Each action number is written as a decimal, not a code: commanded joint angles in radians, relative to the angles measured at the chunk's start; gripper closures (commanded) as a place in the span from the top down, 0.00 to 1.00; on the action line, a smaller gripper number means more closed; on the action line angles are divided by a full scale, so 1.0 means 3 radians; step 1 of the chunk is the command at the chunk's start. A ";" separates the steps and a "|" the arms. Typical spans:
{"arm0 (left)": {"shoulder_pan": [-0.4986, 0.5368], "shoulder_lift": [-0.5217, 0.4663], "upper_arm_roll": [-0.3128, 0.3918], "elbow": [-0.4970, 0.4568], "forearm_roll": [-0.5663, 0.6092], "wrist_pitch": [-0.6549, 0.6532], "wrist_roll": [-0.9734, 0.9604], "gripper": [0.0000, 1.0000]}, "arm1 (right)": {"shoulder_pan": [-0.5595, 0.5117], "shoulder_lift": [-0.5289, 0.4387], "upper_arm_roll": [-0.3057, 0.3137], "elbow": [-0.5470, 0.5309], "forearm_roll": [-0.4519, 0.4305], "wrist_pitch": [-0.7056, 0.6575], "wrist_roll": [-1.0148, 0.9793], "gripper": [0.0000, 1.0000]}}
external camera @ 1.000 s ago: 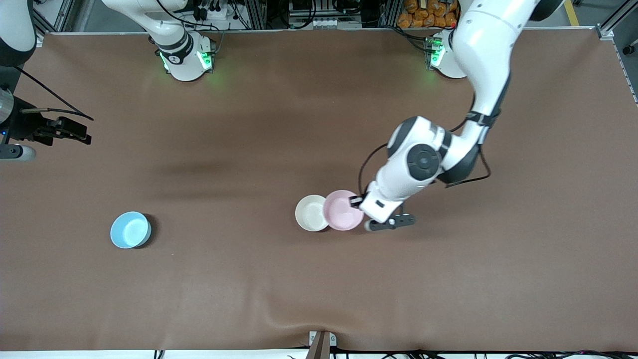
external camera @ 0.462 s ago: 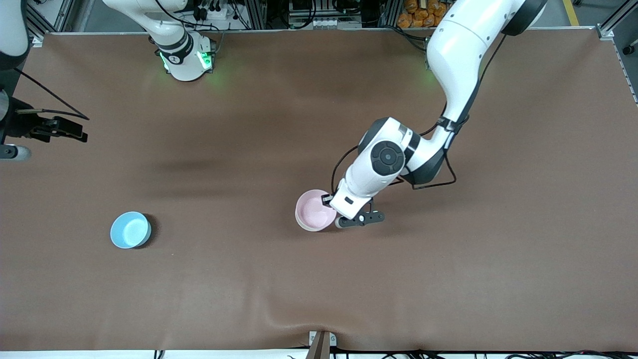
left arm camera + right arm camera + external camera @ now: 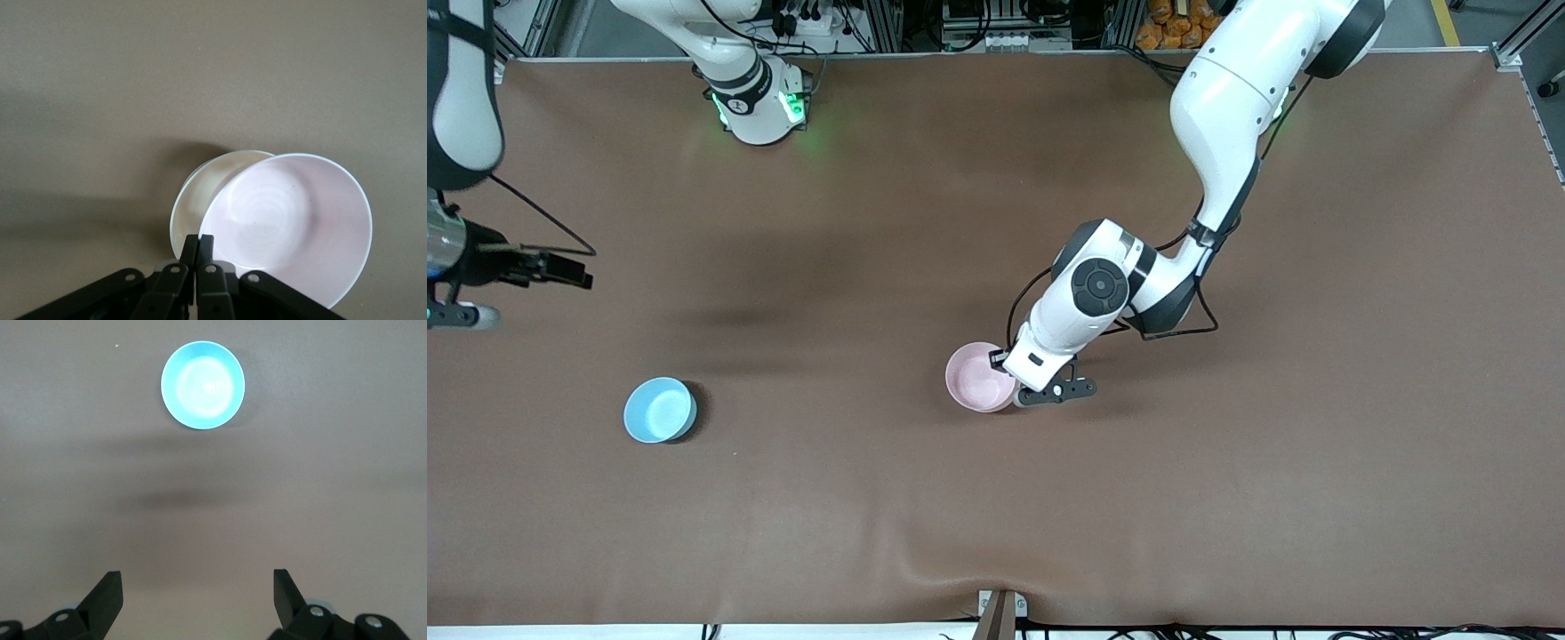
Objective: Stack pink and blue bowls on white bowl
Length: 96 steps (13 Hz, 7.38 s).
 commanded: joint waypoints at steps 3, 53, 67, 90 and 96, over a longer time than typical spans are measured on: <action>0.0016 0.0014 0.0048 0.0093 0.0127 0.0010 0.0061 0.00 | -0.0228 0.0053 0.0024 0.0256 0.0001 0.0029 0.0097 1.00; 0.1340 -0.1530 0.0037 0.0047 0.0449 -0.1610 0.1415 1.00 | 0.2420 0.1908 0.0035 0.1039 0.1530 0.1879 0.3348 0.00; 0.1648 -0.2849 0.0048 -0.0289 0.0403 -0.3305 0.1743 1.00 | 0.2574 0.2037 -0.0052 0.1039 0.1417 0.1988 0.3543 1.00; 0.1602 -0.2824 0.0564 -0.0464 0.0439 -0.2966 0.2383 1.00 | 0.2185 0.0365 -0.2056 0.0276 0.1080 0.0108 0.0286 1.00; 0.1602 -0.2809 0.0528 -0.0439 0.0429 -0.2966 0.2311 1.00 | 0.1252 0.0151 -0.0951 0.0901 0.0493 -0.0717 0.0535 1.00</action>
